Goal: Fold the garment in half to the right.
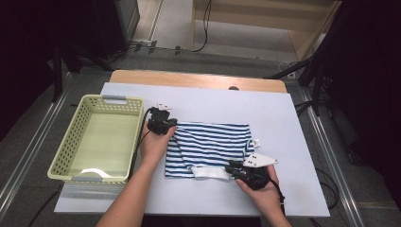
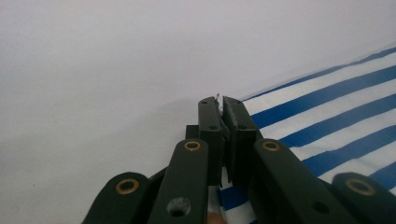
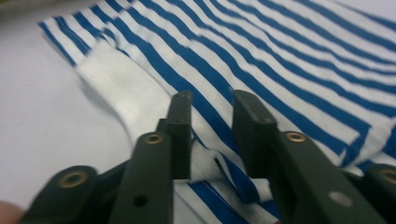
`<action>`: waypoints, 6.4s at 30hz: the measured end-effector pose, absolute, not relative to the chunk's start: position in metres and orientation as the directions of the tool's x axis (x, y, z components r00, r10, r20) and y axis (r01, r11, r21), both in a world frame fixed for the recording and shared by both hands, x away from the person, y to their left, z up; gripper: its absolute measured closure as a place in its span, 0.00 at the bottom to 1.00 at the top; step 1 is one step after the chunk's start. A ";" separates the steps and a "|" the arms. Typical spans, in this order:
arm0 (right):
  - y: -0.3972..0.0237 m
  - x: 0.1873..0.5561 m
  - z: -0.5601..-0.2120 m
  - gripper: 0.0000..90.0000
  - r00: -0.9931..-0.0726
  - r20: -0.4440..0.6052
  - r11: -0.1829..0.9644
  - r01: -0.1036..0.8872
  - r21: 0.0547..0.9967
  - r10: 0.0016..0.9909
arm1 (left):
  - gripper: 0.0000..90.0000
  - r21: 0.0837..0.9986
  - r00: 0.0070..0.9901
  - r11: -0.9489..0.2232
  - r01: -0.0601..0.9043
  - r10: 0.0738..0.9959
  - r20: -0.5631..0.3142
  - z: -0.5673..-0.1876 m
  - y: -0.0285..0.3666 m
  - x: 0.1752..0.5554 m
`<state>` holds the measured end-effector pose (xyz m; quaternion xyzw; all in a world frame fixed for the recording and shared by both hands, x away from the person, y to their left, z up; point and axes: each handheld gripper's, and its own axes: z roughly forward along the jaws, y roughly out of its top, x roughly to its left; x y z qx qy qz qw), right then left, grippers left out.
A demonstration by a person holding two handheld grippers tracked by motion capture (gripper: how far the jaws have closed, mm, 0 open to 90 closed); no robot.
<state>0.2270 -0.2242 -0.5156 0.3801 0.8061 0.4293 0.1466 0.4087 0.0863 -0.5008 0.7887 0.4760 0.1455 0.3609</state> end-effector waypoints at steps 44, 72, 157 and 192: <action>-0.052 0.232 -0.515 0.59 -0.800 0.033 0.495 0.403 0.770 0.600 | 0.97 0.734 0.512 -0.264 0.625 0.849 -0.131 -0.489 0.089 0.405; -0.071 0.223 -0.499 0.95 -0.795 0.005 0.443 0.343 0.829 0.606 | 0.97 0.750 0.517 -0.258 0.610 0.846 -0.129 -0.482 0.087 0.401; -0.115 0.201 -0.453 0.98 -0.728 0.017 0.253 0.260 0.932 0.685 | 0.97 0.867 0.478 -0.124 0.483 0.867 -0.143 -0.426 0.059 0.385; -0.218 0.201 -0.502 0.98 -0.578 0.061 0.225 0.410 0.884 0.813 | 0.97 0.817 0.580 -0.238 0.525 0.803 -0.139 -0.468 -0.049 0.407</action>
